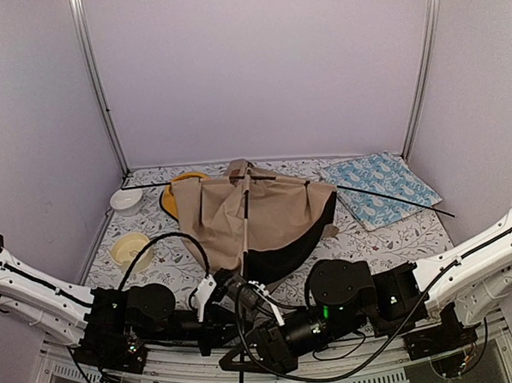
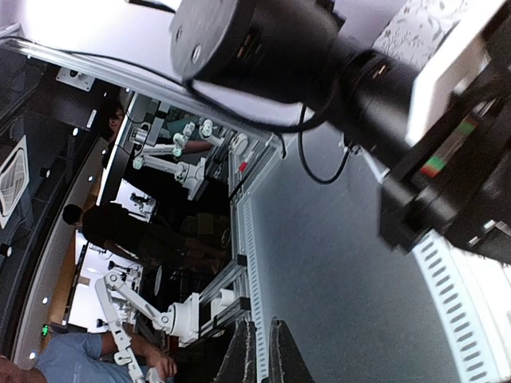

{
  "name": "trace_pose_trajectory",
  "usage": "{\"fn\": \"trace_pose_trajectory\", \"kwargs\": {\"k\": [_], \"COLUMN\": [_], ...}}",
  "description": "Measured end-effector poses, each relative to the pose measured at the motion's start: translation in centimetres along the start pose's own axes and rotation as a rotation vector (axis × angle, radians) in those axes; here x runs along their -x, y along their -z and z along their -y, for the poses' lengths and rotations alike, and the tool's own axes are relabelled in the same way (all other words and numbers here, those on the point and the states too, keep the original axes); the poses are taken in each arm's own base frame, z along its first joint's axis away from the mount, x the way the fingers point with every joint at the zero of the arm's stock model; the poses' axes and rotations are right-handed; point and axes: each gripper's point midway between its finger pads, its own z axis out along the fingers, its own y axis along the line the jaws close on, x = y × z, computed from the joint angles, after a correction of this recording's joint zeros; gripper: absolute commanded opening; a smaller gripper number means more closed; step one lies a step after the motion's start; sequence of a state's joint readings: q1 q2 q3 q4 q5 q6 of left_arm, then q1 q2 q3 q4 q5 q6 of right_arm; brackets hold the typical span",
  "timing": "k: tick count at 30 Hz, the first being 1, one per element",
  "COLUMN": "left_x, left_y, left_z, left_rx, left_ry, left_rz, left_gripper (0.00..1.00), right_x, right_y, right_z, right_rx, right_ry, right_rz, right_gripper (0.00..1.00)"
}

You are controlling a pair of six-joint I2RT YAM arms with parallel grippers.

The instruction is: Set up the pet tent

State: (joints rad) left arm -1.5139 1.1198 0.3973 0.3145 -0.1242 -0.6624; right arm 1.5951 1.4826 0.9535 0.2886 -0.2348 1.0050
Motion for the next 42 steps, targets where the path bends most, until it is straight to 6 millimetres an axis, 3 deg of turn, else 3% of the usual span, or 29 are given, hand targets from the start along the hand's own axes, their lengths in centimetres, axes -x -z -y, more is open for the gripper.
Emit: {"fn": "trace_pose_trajectory", "kwargs": {"k": [3, 5, 8, 13, 20, 29, 36, 42], "left_x": [1.0, 1.3, 1.6, 2.7, 4.0, 2.8, 2.4, 3.0], "left_y": [0.6, 0.8, 1.1, 1.5, 1.9, 1.2, 0.9, 1.1], "left_z": [1.2, 1.5, 1.7, 1.9, 2.7, 3.7, 3.5, 3.5], "left_rx": [-0.008, -0.003, 0.020, 0.057, 0.088, 0.103, 0.114, 0.119], "left_ry": [-0.008, -0.013, -0.019, -0.020, -0.011, -0.025, -0.014, 0.007], "left_rz": [0.059, 0.082, 0.113, 0.170, 0.230, 0.207, 0.207, 0.232], "left_gripper": [0.00, 0.00, 0.00, 0.00, 0.00, 0.00, 0.00, 0.00], "right_x": [2.4, 4.9, 7.0, 8.3, 9.8, 13.5, 13.9, 15.0], "right_y": [1.3, 2.4, 3.3, 4.6, 6.3, 8.0, 7.9, 8.0], "right_z": [0.4, 1.6, 3.1, 4.6, 5.2, 4.2, 5.3, 4.8], "right_rx": [-0.011, -0.041, -0.085, -0.133, -0.151, -0.158, -0.193, -0.198], "right_ry": [0.057, 0.084, 0.124, 0.167, 0.173, 0.189, 0.186, 0.194], "right_rz": [0.046, 0.095, 0.120, 0.121, 0.114, 0.158, 0.142, 0.147], "right_gripper": [0.00, 0.00, 0.00, 0.00, 0.00, 0.00, 0.00, 0.00]}}
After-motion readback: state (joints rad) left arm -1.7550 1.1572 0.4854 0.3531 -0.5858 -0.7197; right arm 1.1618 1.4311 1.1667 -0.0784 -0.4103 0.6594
